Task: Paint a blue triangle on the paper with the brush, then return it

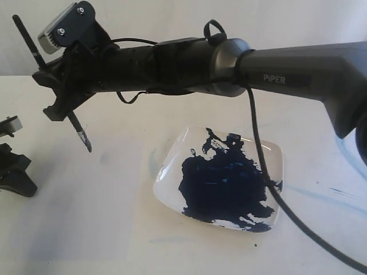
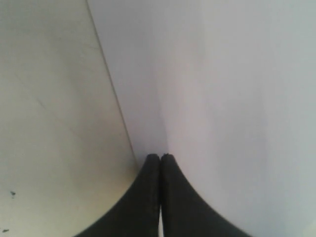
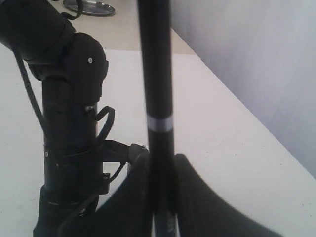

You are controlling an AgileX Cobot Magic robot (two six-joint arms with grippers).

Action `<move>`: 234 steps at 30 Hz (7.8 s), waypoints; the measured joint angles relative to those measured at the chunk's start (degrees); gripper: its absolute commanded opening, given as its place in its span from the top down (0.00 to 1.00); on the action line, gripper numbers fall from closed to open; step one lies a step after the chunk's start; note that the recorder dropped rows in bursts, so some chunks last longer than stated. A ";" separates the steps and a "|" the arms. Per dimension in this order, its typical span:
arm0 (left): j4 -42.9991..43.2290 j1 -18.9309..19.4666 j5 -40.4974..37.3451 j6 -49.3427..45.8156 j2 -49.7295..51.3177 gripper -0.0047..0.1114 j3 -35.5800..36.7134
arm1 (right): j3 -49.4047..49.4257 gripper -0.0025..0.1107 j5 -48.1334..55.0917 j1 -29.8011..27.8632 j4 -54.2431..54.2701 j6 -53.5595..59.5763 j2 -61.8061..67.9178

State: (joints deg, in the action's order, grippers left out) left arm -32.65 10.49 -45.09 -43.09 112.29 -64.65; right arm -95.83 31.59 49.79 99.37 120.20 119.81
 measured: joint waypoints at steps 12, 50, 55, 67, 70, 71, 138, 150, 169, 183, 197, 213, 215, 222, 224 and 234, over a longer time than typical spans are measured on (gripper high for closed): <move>0.00 0.00 0.00 -0.08 0.00 0.96 0.00 | -0.11 0.98 -6.80 1.04 0.00 -12.04 0.00; -0.38 0.00 0.12 -0.24 0.11 0.96 0.00 | -6.13 0.98 -13.89 1.04 0.50 -19.83 5.76; -0.38 0.00 0.12 -0.24 0.11 0.96 0.00 | -6.23 0.98 -13.68 1.04 0.59 -20.66 5.76; -0.38 0.00 0.12 -0.24 0.11 0.96 0.00 | -6.23 0.98 -12.89 1.04 0.59 -21.36 5.76; -0.38 0.00 0.12 -0.24 0.11 0.96 0.00 | -6.23 0.98 -12.89 1.04 0.59 -21.70 5.76; -0.38 0.00 0.12 -0.24 0.11 0.96 0.00 | -6.23 0.98 -12.89 1.04 0.59 -21.80 5.76; -0.38 0.00 0.12 -0.24 0.11 0.96 0.00 | -6.23 0.98 -11.13 5.32 0.59 -22.78 5.85; -0.39 0.00 0.02 -0.24 0.19 0.96 0.00 | -6.23 0.98 -12.22 5.55 0.59 -22.78 5.09; -0.39 0.00 0.22 -0.24 0.19 0.96 -0.02 | -6.23 0.98 -12.79 5.55 0.59 -22.78 4.31; -0.39 0.00 1.66 -0.24 -0.37 0.96 -0.02 | -5.62 0.98 -12.68 5.55 0.59 -22.78 4.17; -0.39 0.00 1.80 -0.24 -0.37 0.96 -0.02 | -4.93 0.98 -12.80 5.55 0.59 -24.13 4.17; -0.39 0.00 1.45 -0.28 -0.37 0.96 -0.02 | -4.93 0.98 -12.80 5.55 0.59 -24.24 4.99; -0.39 0.00 1.45 -0.28 -0.37 0.96 -0.02 | -4.93 0.98 -12.80 5.55 0.59 -24.24 4.99; -0.39 0.00 1.45 -0.28 -0.37 0.96 -0.02 | -4.93 0.98 -13.47 5.55 0.70 -24.24 4.99; -0.39 0.00 1.45 -0.28 -0.37 0.96 -0.02 | -4.93 0.98 -13.70 5.55 0.70 -24.24 4.99; -0.39 0.00 1.45 -0.28 -0.37 0.96 -0.02 | -4.93 0.98 -13.93 5.55 0.70 -24.51 4.99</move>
State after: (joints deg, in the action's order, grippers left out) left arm -33.04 10.49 -43.64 -43.37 111.92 -64.67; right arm -100.77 17.65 55.34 100.07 95.69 124.80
